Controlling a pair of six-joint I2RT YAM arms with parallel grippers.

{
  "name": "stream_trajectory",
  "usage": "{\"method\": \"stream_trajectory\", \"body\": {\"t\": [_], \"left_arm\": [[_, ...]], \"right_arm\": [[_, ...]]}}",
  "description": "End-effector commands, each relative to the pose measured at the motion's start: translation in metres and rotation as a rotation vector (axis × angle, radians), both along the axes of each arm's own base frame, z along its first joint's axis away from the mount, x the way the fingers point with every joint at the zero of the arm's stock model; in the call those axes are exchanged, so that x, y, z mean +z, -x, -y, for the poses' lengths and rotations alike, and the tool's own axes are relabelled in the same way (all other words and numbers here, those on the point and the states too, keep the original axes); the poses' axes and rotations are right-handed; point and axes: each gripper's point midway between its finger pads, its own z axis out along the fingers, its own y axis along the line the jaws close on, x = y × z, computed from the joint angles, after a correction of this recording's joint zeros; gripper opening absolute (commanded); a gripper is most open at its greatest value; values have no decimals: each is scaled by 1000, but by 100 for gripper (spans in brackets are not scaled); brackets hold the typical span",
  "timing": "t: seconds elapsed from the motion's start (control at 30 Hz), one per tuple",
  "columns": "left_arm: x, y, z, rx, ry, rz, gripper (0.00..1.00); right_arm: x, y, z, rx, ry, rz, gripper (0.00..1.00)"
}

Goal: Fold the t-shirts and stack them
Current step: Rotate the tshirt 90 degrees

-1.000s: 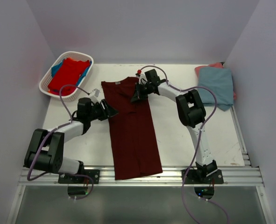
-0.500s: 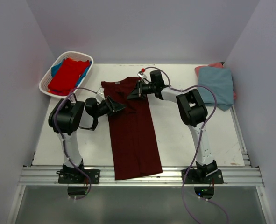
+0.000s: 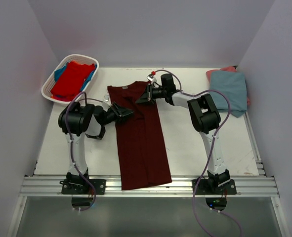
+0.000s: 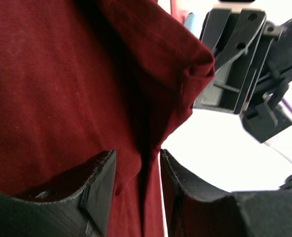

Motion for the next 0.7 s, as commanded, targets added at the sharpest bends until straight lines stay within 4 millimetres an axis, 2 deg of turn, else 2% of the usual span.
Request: {"method": "stream_trajectory", "body": {"t": [0.0,0.03,0.13,0.3,0.6,0.67], "left_arm": [[81,-12,-1,25,135,412,45],[90,-11,-2,28,158,457,45],[93,-12,-2,27,185,459,45],[123,-14,1,8,169,577,44],[153,-35,4,-8,102,656,41],[155,-38,5,-8,89,654,41]], "right_arm": [[-2,6,1,13,5,3,5],[-2,6,1,11,8,4,5],[-4,7,2,12,17,2,5],[-7,6,3,10,25,3,4],[-9,7,2,14,27,-6,4],[-9,7,2,15,26,-8,4]]}}
